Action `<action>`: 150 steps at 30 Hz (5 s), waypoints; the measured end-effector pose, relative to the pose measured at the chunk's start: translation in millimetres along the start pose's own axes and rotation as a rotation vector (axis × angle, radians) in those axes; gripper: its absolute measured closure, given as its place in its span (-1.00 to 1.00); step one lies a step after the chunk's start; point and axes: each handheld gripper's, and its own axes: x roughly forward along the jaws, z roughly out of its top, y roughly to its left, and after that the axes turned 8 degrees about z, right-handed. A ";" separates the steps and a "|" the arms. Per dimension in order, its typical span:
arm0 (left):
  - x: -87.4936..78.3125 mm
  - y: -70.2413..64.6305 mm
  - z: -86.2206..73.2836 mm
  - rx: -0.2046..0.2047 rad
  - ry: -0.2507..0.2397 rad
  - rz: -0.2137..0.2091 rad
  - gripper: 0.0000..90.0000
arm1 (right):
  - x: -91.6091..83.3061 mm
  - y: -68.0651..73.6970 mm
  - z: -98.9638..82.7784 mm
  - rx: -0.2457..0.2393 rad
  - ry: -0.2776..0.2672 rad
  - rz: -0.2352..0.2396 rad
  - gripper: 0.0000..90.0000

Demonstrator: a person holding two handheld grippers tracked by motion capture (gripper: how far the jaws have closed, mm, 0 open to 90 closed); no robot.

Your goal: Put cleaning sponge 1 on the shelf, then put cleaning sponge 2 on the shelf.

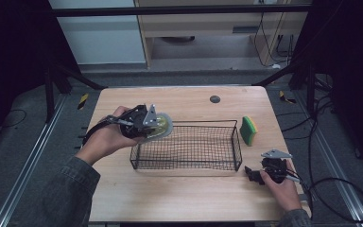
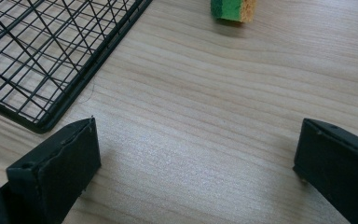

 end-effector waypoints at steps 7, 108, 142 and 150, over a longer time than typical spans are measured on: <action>7.1 -6.3 -1.6 -0.002 -0.004 -0.011 0.57 | 0.0 0.1 0.0 0.002 -0.001 0.001 -0.99; 61.6 -27.1 -30.3 -0.102 0.082 -0.192 0.19 | 0.0 0.1 0.0 0.001 0.000 0.001 -0.99; 7.2 -28.8 -132.6 -0.680 0.045 0.096 -0.89 | -4.8 -0.2 2.7 0.002 0.028 0.003 -0.83; 44.6 -50.1 -196.8 -0.819 0.147 0.086 -0.85 | -26.9 1.8 21.2 -0.038 0.081 -0.067 -0.57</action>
